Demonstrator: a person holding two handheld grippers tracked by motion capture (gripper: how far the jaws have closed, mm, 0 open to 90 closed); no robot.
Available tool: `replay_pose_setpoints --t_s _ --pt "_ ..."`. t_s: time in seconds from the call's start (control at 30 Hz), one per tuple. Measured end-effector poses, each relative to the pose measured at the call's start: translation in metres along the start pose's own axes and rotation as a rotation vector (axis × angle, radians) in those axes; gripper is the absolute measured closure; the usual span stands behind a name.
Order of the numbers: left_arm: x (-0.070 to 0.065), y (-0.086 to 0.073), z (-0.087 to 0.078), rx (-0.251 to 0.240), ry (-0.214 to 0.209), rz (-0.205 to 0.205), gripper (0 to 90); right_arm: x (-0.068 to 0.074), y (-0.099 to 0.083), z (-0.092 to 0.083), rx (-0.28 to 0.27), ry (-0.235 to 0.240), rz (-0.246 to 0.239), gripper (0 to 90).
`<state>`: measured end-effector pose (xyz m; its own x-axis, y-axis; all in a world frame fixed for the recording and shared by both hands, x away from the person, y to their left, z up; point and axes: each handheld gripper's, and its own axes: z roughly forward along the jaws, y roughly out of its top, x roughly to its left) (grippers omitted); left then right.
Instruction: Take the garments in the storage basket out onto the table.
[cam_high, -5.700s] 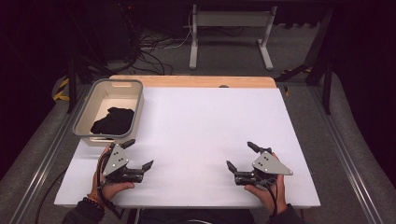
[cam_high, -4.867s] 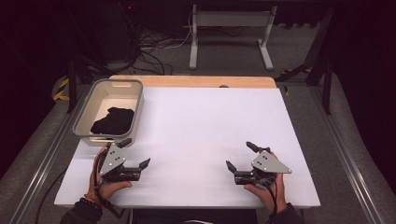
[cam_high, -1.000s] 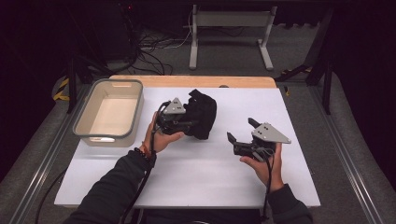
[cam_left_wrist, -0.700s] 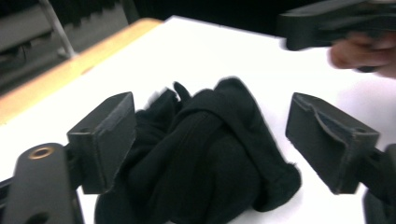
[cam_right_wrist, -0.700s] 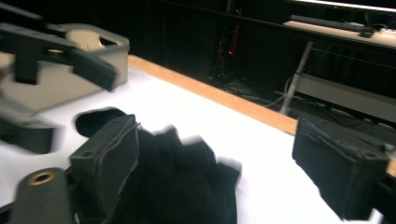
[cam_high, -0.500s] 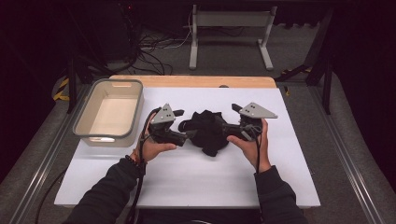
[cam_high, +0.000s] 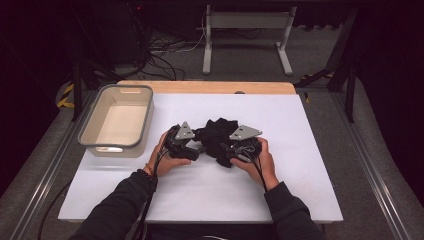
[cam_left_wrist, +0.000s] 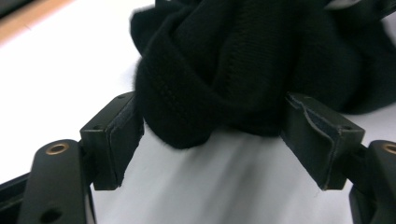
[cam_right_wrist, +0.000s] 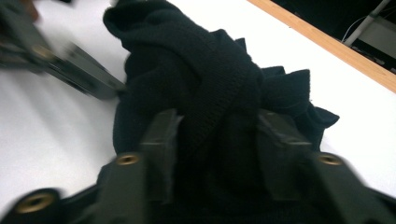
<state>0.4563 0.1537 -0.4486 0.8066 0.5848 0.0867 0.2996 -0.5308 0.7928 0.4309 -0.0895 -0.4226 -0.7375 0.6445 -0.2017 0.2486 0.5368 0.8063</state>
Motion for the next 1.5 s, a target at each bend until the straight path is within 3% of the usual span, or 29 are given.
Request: replay_pose_setpoints --t_s 0.1,0.3,0.43,0.47,0.57,0.6,0.7,0.8,1.07,1.1,1.13,1.27,1.37,1.5 --pt "0.003 0.001 0.006 0.0 -0.055 -0.071 28.2 0.001 -0.004 0.001 -0.025 0.009 0.01 67.9" --pt "0.005 0.001 -0.002 -0.023 -0.137 -0.117 69.1 0.004 -0.002 -0.007 -0.111 0.009 0.047 75.6" --pt "0.002 0.005 -0.017 -0.06 -0.113 -0.098 80.4 0.007 0.002 -0.02 -0.183 0.008 0.035 77.8" --pt "0.0 0.011 -0.035 -0.112 -0.07 -0.074 81.5 0.006 0.003 -0.025 -0.208 0.007 0.041 78.5" --pt "-0.003 0.022 -0.066 -0.204 -0.027 -0.042 83.1 0.004 0.005 -0.038 -0.267 -0.003 0.052 78.7" --pt "-0.003 0.022 -0.066 -0.204 -0.027 -0.042 83.3 0.004 0.005 -0.038 -0.267 -0.003 0.052 78.7" --pt "-0.007 0.031 -0.091 -0.264 -0.001 -0.013 82.0 0.002 0.007 -0.055 -0.335 -0.022 0.063 79.4" --pt "-0.008 0.034 -0.103 -0.296 0.009 -0.015 80.5 0.0 0.004 -0.057 -0.318 -0.029 0.075 80.8" --pt "-0.01 0.033 -0.095 -0.262 0.002 0.007 70.2 -0.013 -0.007 -0.057 -0.253 -0.122 0.076 82.6" --pt "-0.01 0.033 -0.095 -0.264 0.002 0.003 61.2 -0.018 -0.01 -0.06 -0.244 -0.159 0.079 82.8" --pt "-0.011 0.033 -0.096 -0.269 0.005 0.006 61.2 -0.018 -0.01 -0.06 -0.244 -0.159 0.079 82.8" --pt "-0.012 0.034 -0.098 -0.284 0.009 -0.003 44.9 -0.031 -0.016 -0.068 -0.247 -0.225 0.101 83.7" --pt "-0.013 0.034 -0.092 -0.252 0.015 -0.003 31.4 -0.044 -0.022 -0.078 -0.246 -0.297 0.119 83.9" --pt "-0.018 0.03 -0.078 -0.199 0.008 0.025 25.4 -0.058 -0.03 -0.086 -0.237 -0.343 0.152 84.1"
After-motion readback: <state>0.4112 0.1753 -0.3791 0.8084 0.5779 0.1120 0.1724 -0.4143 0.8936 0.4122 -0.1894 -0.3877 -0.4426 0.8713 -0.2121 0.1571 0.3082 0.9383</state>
